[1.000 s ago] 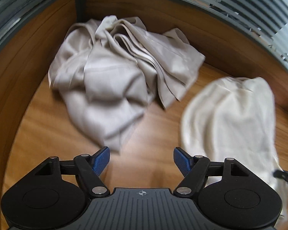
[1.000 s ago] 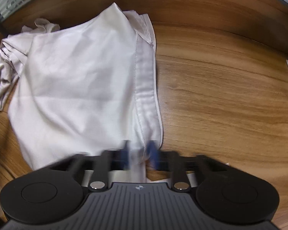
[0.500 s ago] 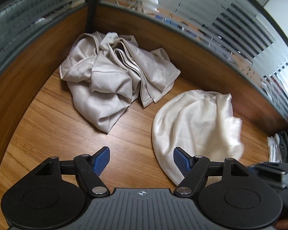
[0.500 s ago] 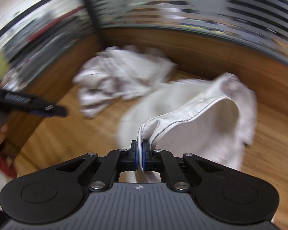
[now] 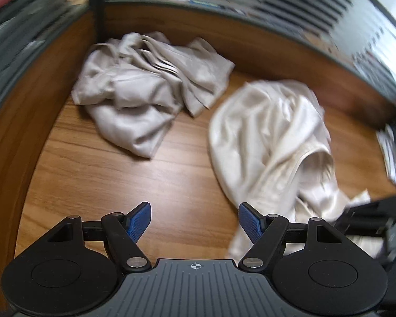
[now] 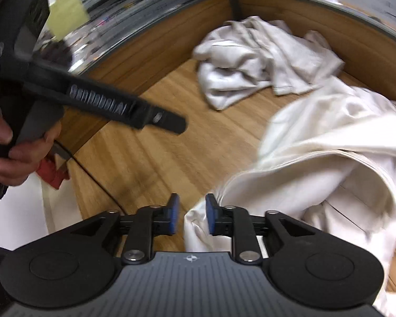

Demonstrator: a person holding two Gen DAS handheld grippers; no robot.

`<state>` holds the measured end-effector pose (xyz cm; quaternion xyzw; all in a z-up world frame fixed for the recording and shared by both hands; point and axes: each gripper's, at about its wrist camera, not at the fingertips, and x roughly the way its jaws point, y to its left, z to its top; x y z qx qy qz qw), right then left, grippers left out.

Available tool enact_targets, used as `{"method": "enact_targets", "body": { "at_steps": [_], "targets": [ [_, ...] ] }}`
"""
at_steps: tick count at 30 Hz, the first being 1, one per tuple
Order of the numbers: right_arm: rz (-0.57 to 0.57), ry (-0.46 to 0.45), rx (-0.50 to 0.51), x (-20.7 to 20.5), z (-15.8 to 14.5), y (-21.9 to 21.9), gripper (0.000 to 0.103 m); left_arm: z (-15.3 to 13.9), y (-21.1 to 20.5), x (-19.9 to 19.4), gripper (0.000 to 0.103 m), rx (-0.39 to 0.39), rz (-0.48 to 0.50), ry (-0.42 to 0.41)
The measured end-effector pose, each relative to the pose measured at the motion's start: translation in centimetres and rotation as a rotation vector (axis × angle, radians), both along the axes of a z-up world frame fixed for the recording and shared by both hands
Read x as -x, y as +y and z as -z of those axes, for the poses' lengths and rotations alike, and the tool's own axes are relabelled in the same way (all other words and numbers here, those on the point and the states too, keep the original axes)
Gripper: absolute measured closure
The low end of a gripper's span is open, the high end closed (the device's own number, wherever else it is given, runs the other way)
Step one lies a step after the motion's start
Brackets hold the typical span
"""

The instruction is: Fold clothes

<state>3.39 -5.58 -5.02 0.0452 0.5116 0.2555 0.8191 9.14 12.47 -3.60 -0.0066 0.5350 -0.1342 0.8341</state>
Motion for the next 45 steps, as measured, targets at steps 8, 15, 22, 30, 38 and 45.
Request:
{"method": "enact_targets", "body": {
  "at_steps": [8, 15, 22, 30, 38, 45],
  "targets": [
    [0.202, 0.008, 0.118, 2.3, 0.1, -6.3, 0.061, 1.8, -5.9, -1.3, 0.027, -0.008, 0.207, 0.028],
    [0.349, 0.079, 0.192, 4.1, 2.5, -11.7, 0.053, 4.0, -11.4, -2.9, 0.027, -0.04, 0.367, 0.043],
    [0.397, 0.148, 0.267, 5.3, 5.1, -14.6, 0.043, 6.2, -15.2, -4.4, 0.027, -0.052, 0.428, 0.06],
    [0.42, 0.197, 0.282, 5.1, 7.0, -16.1, 0.087, 7.2, -15.3, -5.7, 0.087, -0.097, 0.36, 0.04],
    [0.366, 0.078, 0.369, 2.5, 2.9, -17.2, 0.098, 3.4, -8.5, -6.3, 0.096, -0.034, 0.101, -0.061],
    [0.33, -0.119, 0.445, -4.2, -3.1, -19.3, 0.098, 0.7, -1.2, -6.0, 0.096, -0.057, -0.131, -0.126]
  ]
}}
